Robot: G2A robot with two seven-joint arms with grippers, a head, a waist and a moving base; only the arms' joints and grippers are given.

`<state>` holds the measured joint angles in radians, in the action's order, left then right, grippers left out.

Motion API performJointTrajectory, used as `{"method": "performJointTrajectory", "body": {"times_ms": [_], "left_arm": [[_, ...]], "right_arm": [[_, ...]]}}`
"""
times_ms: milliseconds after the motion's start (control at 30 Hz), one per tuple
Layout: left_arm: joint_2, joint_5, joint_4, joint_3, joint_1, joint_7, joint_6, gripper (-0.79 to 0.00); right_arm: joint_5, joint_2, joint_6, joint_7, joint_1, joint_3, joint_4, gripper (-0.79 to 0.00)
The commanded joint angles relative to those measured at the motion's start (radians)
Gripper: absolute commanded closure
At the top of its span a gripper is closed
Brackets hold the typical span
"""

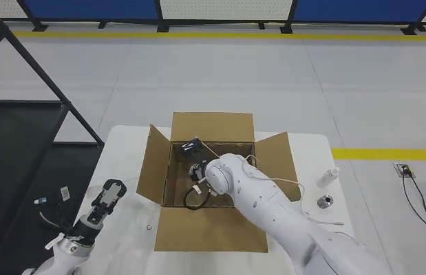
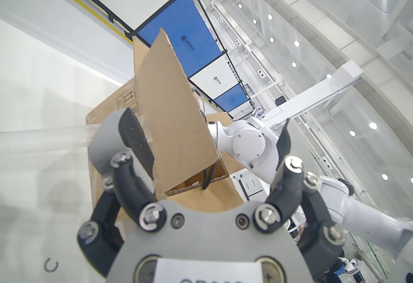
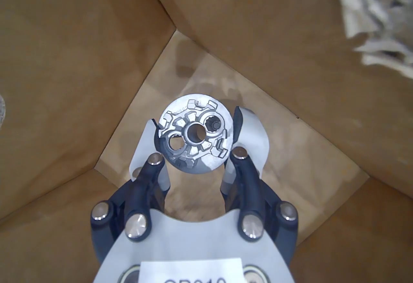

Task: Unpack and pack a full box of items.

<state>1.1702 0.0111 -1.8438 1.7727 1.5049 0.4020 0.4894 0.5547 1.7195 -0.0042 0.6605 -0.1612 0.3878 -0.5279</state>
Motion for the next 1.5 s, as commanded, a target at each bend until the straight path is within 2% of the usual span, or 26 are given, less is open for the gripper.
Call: {"method": "performJointTrajectory", "body": {"times_ms": [0,33,67,100,133,167,400,567,833,967,1100,1300,1467], "left_arm": [[0.000,0.000,0.000,0.000,0.000,0.000,0.000,-0.785],[0.000,0.000,0.000,0.000,0.000,0.000,0.000,-0.785],[0.000,0.000,0.000,0.000,0.000,0.000,0.000,-0.785],[0.000,0.000,0.000,0.000,0.000,0.000,0.000,-0.785],[0.000,0.000,0.000,0.000,0.000,0.000,0.000,-0.785],[0.000,0.000,0.000,0.000,0.000,0.000,0.000,-0.785],[0.000,0.000,0.000,0.000,0.000,0.000,0.000,-0.785],[0.000,0.000,0.000,0.000,0.000,0.000,0.000,-0.785],[0.000,0.000,0.000,0.000,0.000,0.000,0.000,-0.785],[0.000,0.000,0.000,0.000,0.000,0.000,0.000,-0.785],[0.000,0.000,0.000,0.000,0.000,0.000,0.000,-0.785],[0.000,0.000,0.000,0.000,0.000,0.000,0.000,-0.785],[0.000,0.000,0.000,0.000,0.000,0.000,0.000,-0.785]], "right_arm": [[0.000,0.012,-0.017,-0.007,0.004,0.002,0.035,-0.354],[0.000,0.018,-0.023,-0.009,0.005,0.003,0.050,-0.382],[0.001,0.023,-0.032,-0.010,0.007,0.003,0.063,-0.483],[-0.002,0.028,-0.044,-0.008,0.008,0.005,0.074,-0.545],[-0.003,0.033,-0.053,-0.009,0.010,0.007,0.087,-0.545],[-0.002,0.037,-0.060,-0.010,0.012,0.009,0.098,-0.785],[0.001,0.052,-0.097,-0.035,0.011,0.027,0.144,-0.785],[0.015,0.048,-0.109,-0.077,0.001,0.043,0.124,-0.785],[0.073,0.001,-0.064,-0.112,-0.038,0.089,-0.020,-0.785],[0.124,-0.050,-0.011,-0.091,-0.085,0.136,-0.172,-0.785],[0.206,-0.122,0.043,-0.049,-0.169,0.217,-0.396,-0.785],[0.416,-0.241,0.108,0.085,-0.376,0.407,-0.871,-0.785],[0.609,-0.314,0.118,0.174,-0.598,0.609,-1.296,-0.785]]}}
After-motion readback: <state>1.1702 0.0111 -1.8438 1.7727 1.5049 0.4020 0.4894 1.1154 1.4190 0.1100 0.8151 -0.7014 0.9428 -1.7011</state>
